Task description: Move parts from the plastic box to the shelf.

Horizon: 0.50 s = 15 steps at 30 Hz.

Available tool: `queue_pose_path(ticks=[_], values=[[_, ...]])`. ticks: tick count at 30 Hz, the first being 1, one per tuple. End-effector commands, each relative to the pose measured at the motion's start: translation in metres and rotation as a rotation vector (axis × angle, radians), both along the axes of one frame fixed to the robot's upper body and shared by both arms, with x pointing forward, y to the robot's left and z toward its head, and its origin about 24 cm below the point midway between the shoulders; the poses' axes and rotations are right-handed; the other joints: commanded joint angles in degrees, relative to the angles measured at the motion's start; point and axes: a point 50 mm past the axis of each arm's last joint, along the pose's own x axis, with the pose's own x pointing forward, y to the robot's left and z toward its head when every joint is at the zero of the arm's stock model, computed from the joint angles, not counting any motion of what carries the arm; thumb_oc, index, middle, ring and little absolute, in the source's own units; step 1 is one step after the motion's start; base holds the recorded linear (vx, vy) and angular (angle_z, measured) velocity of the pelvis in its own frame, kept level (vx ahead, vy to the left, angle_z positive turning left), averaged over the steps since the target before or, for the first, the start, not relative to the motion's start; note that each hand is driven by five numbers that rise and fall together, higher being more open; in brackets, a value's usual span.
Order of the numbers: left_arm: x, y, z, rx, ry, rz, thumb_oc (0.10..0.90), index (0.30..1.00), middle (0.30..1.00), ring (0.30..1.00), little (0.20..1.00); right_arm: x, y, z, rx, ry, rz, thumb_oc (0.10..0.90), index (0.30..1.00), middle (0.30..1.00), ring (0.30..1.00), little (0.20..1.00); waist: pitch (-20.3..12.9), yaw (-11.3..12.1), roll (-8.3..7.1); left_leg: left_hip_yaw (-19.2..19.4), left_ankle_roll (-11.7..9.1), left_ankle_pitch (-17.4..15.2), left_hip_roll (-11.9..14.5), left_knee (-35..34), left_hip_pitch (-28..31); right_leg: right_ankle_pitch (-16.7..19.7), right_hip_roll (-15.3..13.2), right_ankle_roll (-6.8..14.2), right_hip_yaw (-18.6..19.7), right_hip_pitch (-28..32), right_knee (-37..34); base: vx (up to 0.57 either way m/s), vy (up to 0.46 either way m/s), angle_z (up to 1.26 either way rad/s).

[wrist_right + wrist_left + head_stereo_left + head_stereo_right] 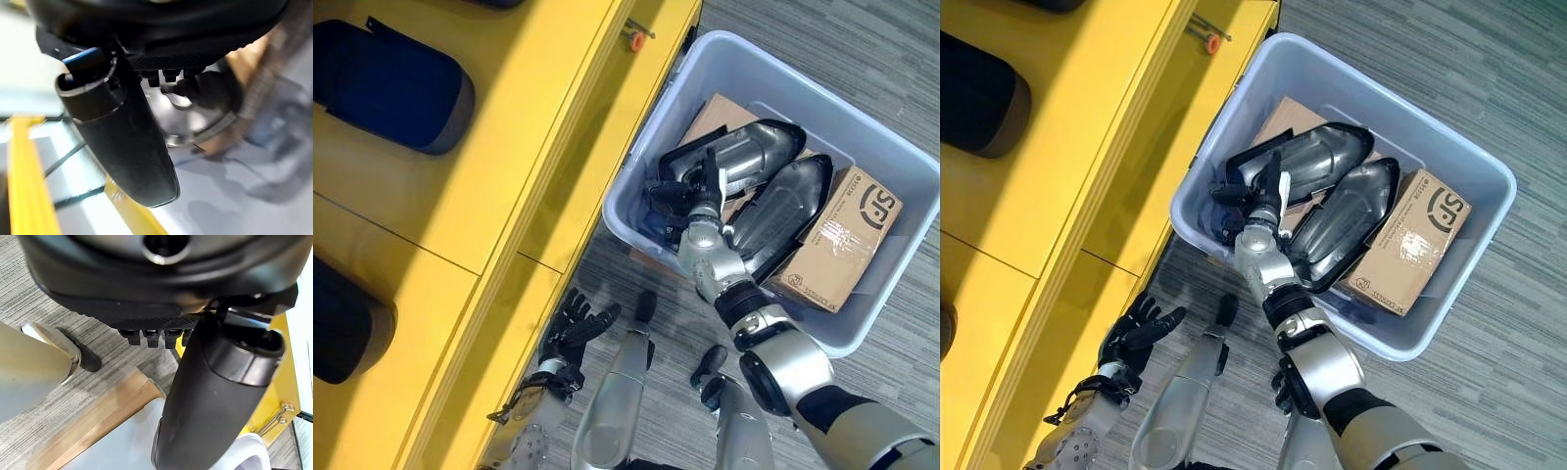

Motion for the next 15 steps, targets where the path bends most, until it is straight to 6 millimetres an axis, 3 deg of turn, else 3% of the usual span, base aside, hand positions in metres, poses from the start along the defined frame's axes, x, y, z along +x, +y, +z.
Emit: queue_pose_path(ticks=[1, 5, 6, 11, 13, 15], values=[[-0.001, -0.006, 0.023, -0.012, -0.115, -0.045, 0.900, 1.000, 1.000, 1.000, 1.000, 0.006, 0.001, 0.050, 0.164, -0.163, -0.024, 0.900, 1.000, 1.000, 1.000, 1.000, -0.8, 0.7, 2.73, -2.0, 0.6, -7.4, 1.6, 3.5, -1.8, 5.8, -4.2, 2.5, 2.1, 0.5, -4.4, 0.01, 0.012, 0.08], [0.003, -0.015, 0.022, -0.025, -0.114, -0.059, 0.900, 1.000, 1.000, 1.000, 1.000, 0.008, -0.006, 0.041, 0.139, -0.134, -0.056, 0.900, 1.000, 1.000, 1.000, 1.000, -0.8, 1.6, 4.15, -2.2, 0.6, -7.3, 0.9, 3.8, -2.7, 5.6, -4.6, 2.4, 1.5, 0.2, -4.3, 0.00, 0.038, 0.14], [0.006, -0.020, 0.022, -0.036, -0.116, -0.062, 0.900, 1.000, 1.000, 1.000, 1.000, 0.007, -0.004, 0.026, 0.132, -0.088, -0.052, 0.900, 1.000, 1.000, 1.000, 1.000, -0.8, 1.6, 4.49, -2.0, 0.7, -7.4, 0.7, 4.0, -2.9, 5.6, -4.7, 2.4, 1.7, -0.2, -4.2, 0.00, 0.054, 0.05], [0.008, -0.024, 0.022, -0.054, -0.119, -0.056, 0.900, 1.000, 1.000, 1.000, 1.000, 0.003, -0.001, 0.004, 0.068, -0.030, -0.026, 0.900, 1.000, 1.000, 1.000, 1.000, -0.8, 1.2, 4.62, -1.8, 0.7, -7.5, 0.9, 4.2, -3.1, 5.7, -4.6, 2.3, 2.3, -0.9, -4.2, 0.00, 0.045, -0.03], [0.008, -0.026, 0.021, -0.067, -0.120, -0.048, 0.900, 1.000, 1.000, 1.000, 1.000, 0.001, -0.005, -0.014, 0.003, 0.017, -0.019, 0.900, 1.000, 1.000, 1.000, 1.000, -0.8, 0.6, 4.48, -1.5, 0.7, -7.4, 1.1, 3.9, -3.3, 5.8, -4.6, 2.3, 2.6, -1.3, -4.2, -0.01, 0.030, -0.10], [0.007, -0.027, 0.021, -0.070, -0.123, -0.048, 0.900, 1.000, 1.000, 1.000, 1.000, 0.001, -0.011, -0.019, -0.002, 0.033, -0.039, 0.900, 1.000, 1.000, 1.000, 1.000, -0.8, 0.5, 4.44, -1.4, 0.6, -7.4, 1.1, 3.8, -3.3, 5.8, -4.6, 2.3, 2.6, -1.4, -4.2, 0.00, 0.012, -0.02]])
